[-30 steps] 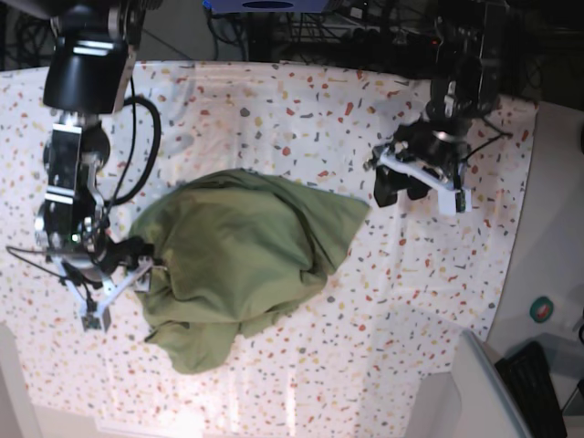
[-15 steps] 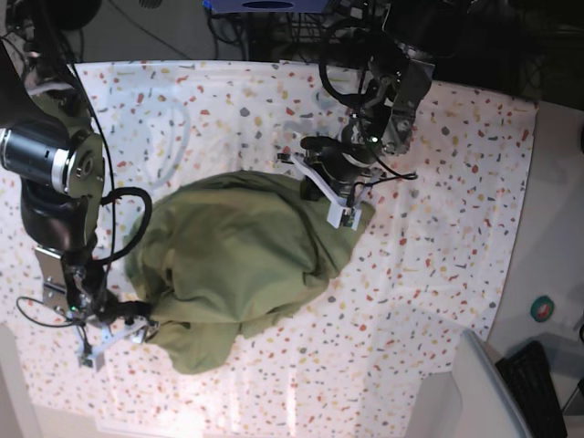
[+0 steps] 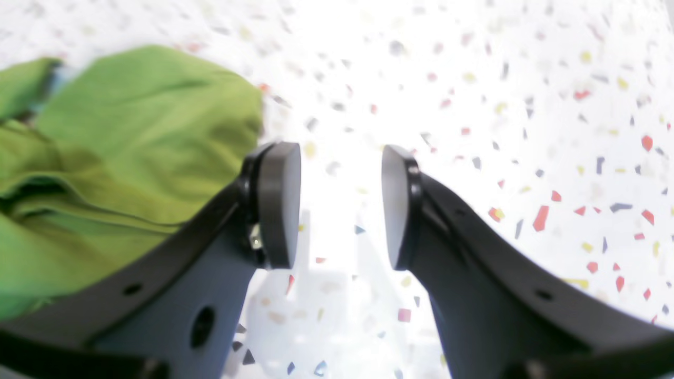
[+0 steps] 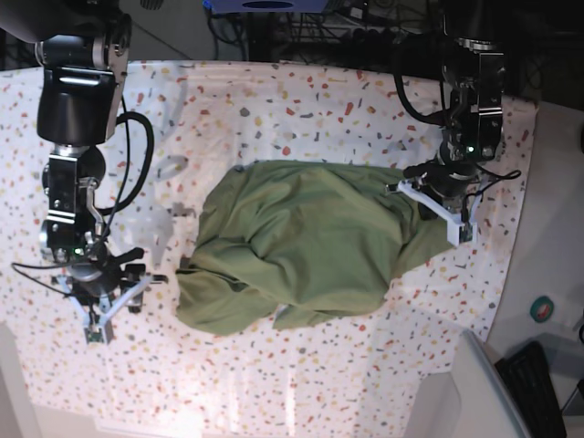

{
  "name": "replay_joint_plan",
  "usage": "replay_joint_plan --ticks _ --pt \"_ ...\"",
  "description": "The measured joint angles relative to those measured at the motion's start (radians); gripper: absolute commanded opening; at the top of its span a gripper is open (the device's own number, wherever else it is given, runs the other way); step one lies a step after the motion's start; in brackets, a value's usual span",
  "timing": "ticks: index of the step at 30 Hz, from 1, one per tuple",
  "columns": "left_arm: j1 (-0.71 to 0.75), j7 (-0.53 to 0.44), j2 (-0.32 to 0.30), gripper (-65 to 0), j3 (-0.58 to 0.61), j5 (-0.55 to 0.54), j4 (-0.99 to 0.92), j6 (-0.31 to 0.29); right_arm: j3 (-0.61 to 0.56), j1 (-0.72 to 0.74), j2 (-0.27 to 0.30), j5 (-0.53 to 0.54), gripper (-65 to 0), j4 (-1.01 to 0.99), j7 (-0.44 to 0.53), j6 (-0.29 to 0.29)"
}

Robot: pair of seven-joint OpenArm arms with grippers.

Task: Layout the t-shirt on the table in an organized manner, then fold the t-shirt properly
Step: 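Grasp the shirt edges with both grippers and spread them apart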

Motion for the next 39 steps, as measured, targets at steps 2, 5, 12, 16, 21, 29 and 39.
replay_joint_plan --ticks 2,5,12,16,21,29,39 --pt "-0.01 -0.001 0.041 -65.0 0.058 0.006 0.039 0.008 0.052 0.016 -0.021 -0.005 -28.7 -0.032 -0.043 -0.002" --pt "0.001 0.019 0.114 -65.0 0.159 -0.005 0.037 -0.02 0.119 0.093 -0.046 -0.004 -17.4 -0.151 -0.07 -0.005" --pt "0.029 0.005 0.078 -65.0 0.157 0.006 0.005 0.005 0.167 0.286 -0.05 -0.003 -17.6 -0.565 0.068 0.029" --pt "0.089 0.023 0.061 -65.0 0.073 -0.006 0.01 -0.013 0.16 0.353 -0.051 -0.009 -17.6 -0.772 0.233 0.032" --pt "0.12 0.014 0.045 -65.0 -0.073 -0.001 0.013 -0.001 0.158 0.391 -0.051 -0.009 -17.6 -0.872 0.28 0.032" --pt "0.146 0.019 0.046 -65.0 -0.231 -0.004 0.023 -0.065 0.158 0.338 -0.05 -0.002 -17.9 -0.872 0.307 0.04" --pt "0.154 0.019 0.033 -65.0 -0.31 0.003 0.027 -0.249 0.164 0.227 -0.039 -0.006 -65.0 -0.692 0.262 0.04"
